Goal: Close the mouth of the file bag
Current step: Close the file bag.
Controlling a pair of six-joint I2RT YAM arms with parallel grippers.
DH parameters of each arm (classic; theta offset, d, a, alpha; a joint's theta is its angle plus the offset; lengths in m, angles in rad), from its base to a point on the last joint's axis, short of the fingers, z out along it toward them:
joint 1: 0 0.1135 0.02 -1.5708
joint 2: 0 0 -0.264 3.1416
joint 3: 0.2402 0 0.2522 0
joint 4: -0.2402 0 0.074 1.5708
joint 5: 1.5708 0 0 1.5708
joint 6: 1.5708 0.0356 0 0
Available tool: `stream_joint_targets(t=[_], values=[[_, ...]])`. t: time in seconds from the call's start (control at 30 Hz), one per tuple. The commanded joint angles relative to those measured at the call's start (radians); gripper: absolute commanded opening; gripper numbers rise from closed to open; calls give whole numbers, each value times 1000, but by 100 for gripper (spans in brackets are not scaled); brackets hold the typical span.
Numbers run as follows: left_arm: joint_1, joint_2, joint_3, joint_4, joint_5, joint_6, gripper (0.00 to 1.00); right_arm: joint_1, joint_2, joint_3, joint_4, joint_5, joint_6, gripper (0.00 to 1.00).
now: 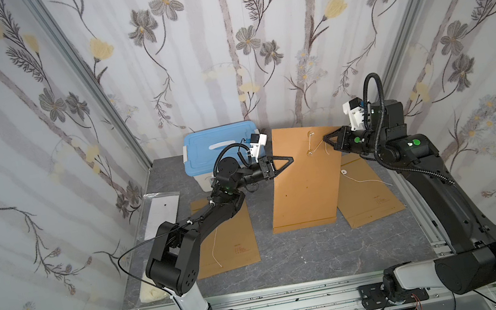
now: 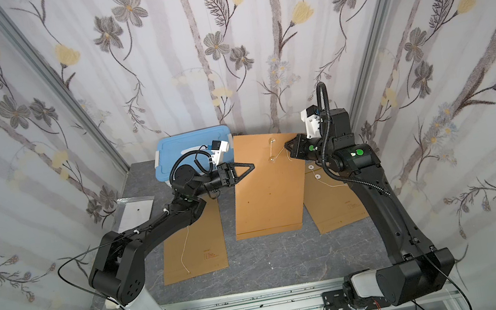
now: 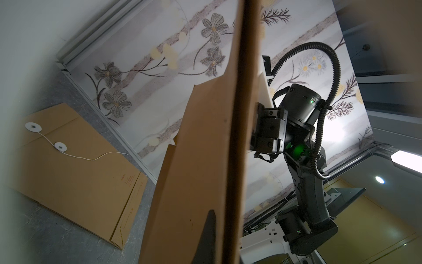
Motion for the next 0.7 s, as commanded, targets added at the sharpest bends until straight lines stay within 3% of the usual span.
stream_joint_targets(t=[0.0,0.67], values=[[-13,-27,20,-110,16,110,0,27,-3,33,-36,50,-32,0],[-38,-23,62,-176,9,151,0,149,64,114,-58,89,-29,0]])
